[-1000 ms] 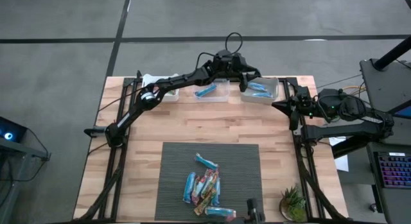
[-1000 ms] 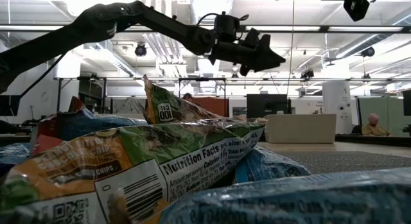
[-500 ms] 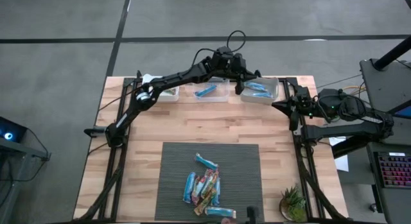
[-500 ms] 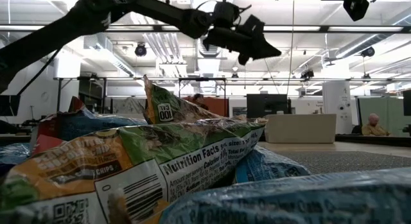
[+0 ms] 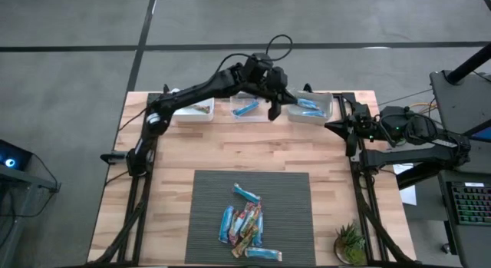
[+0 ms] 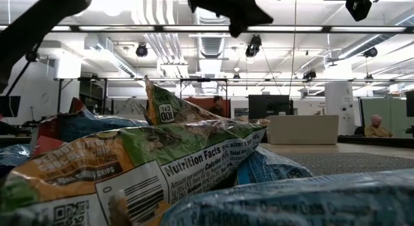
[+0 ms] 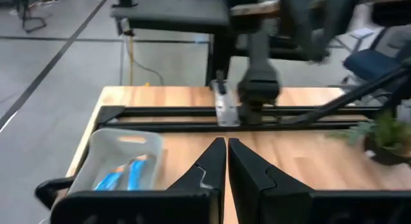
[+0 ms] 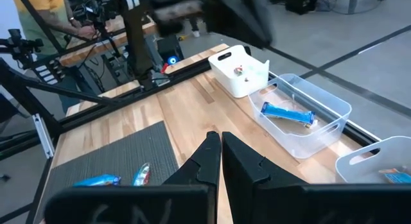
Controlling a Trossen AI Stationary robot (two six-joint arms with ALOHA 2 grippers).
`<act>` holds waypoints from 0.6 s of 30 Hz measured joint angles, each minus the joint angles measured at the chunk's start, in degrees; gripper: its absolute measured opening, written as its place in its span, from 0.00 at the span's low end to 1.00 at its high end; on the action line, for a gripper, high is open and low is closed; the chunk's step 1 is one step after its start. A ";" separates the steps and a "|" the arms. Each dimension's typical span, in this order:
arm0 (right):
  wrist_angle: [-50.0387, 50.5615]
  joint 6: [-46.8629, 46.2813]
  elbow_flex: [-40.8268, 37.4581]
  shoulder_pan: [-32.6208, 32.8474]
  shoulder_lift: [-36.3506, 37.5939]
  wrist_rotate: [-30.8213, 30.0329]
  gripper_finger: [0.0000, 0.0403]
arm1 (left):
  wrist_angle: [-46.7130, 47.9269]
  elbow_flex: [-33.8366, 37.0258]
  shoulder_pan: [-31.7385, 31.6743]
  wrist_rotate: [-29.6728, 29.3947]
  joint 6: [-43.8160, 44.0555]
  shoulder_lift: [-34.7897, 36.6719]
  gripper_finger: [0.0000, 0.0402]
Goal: Pick and place Granola Bars by type
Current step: Put the yellow granola bar into the gray bin
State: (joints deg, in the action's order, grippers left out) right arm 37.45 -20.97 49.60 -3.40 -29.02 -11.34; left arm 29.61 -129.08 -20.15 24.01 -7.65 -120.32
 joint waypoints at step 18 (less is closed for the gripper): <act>0.00 0.03 0.00 -0.02 0.00 2.69 0.02 | 2.40 2.74 10.49 -10.40 6.51 4.89 0.00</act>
State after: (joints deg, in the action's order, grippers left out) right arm 37.45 -20.95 49.60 -3.42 -29.02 -8.65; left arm 32.01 -126.34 -9.65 13.60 -1.14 -115.43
